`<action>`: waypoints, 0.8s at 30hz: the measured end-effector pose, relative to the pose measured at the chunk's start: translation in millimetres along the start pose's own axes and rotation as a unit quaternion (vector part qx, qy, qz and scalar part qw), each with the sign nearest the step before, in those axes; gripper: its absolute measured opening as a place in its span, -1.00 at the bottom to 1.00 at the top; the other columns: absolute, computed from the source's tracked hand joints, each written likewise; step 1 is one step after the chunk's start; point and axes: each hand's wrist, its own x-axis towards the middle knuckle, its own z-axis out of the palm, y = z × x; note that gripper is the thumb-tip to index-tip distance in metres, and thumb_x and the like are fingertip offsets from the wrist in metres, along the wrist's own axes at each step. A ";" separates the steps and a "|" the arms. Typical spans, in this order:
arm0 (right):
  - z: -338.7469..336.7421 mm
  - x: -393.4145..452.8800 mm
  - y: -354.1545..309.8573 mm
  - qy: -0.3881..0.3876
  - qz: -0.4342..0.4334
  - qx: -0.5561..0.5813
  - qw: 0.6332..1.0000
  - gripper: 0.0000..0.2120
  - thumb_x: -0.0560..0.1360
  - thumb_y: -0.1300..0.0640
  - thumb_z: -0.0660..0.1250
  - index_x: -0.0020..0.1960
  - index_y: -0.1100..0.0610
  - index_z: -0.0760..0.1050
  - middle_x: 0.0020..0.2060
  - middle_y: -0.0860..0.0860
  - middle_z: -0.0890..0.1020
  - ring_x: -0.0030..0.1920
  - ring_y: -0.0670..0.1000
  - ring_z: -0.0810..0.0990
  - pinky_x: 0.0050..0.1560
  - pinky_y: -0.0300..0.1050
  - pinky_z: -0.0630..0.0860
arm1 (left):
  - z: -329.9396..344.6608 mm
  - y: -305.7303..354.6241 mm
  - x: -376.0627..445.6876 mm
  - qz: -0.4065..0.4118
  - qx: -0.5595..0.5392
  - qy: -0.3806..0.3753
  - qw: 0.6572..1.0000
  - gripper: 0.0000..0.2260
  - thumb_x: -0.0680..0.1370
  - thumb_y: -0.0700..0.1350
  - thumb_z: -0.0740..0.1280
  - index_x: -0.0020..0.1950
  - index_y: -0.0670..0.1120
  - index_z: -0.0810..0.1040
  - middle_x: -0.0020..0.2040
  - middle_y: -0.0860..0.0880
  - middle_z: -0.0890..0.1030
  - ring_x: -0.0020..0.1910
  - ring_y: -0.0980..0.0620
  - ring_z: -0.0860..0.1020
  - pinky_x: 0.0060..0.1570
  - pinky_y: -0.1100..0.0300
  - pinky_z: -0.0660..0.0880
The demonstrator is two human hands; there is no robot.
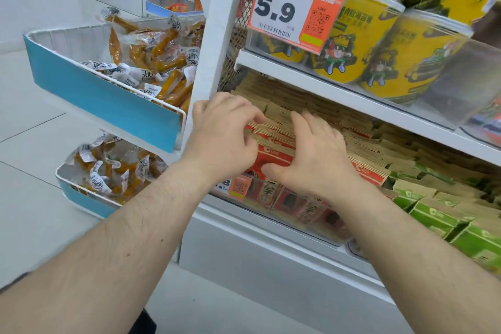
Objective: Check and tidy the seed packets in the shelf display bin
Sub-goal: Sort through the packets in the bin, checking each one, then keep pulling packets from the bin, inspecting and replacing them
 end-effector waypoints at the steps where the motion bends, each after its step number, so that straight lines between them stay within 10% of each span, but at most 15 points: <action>1: -0.3 8.1 2.9 -0.016 0.007 -0.008 1.000 0.07 0.25 -0.43 0.31 0.55 0.10 0.03 0.55 0.11 0.13 0.54 0.14 0.06 0.50 0.13 0.03 | 3.6 3.5 1.7 0.001 0.004 -0.026 1.000 -0.66 0.31 -0.12 0.27 0.05 0.05 0.61 0.07 0.14 0.58 0.22 0.03 0.41 0.05 0.16 0.07; 10: -4.1 25.5 15.0 -0.070 -0.038 0.062 0.995 -0.11 0.16 -0.38 0.25 0.41 0.02 0.35 0.30 -0.02 0.47 0.33 0.07 0.40 0.36 0.15 0.26 | 9.3 22.2 15.3 0.006 0.076 -0.194 0.978 -0.31 0.30 0.05 0.27 0.47 0.14 0.30 0.49 0.17 0.29 0.54 0.08 0.04 0.44 -0.22 -0.08; 14: -14.7 28.5 27.2 -0.128 -0.027 0.176 0.976 -0.51 0.35 -0.15 0.29 0.26 -0.06 0.48 0.16 -0.06 0.55 0.21 0.02 0.47 0.31 0.14 0.34 | 13.8 26.7 21.3 0.016 0.122 -0.240 0.963 -0.33 0.36 0.00 0.31 0.47 0.15 0.26 0.45 0.18 0.34 0.53 0.06 0.10 0.44 -0.28 -0.15; 20: -5.8 77.2 40.9 -0.127 0.059 0.185 0.973 -0.39 0.52 -0.09 0.12 0.56 -0.14 0.07 0.50 0.04 0.29 0.42 0.12 0.31 0.22 -0.04 0.30 | 16.2 28.3 30.5 -0.012 0.116 -0.257 0.959 -0.44 0.38 -0.01 0.28 0.40 0.13 0.36 0.34 0.17 0.41 0.43 0.07 0.24 0.43 -0.29 -0.09; 24: 1.1 92.5 39.0 -0.172 0.069 0.146 0.972 -0.42 0.46 -0.11 0.19 0.48 -0.12 0.24 0.47 0.04 0.34 0.39 0.13 0.36 0.23 -0.03 0.34 | 13.1 27.6 38.7 -0.031 0.089 -0.279 0.956 -0.46 0.38 -0.02 0.28 0.38 0.17 0.38 0.32 0.17 0.42 0.41 0.04 0.23 0.42 -0.29 -0.01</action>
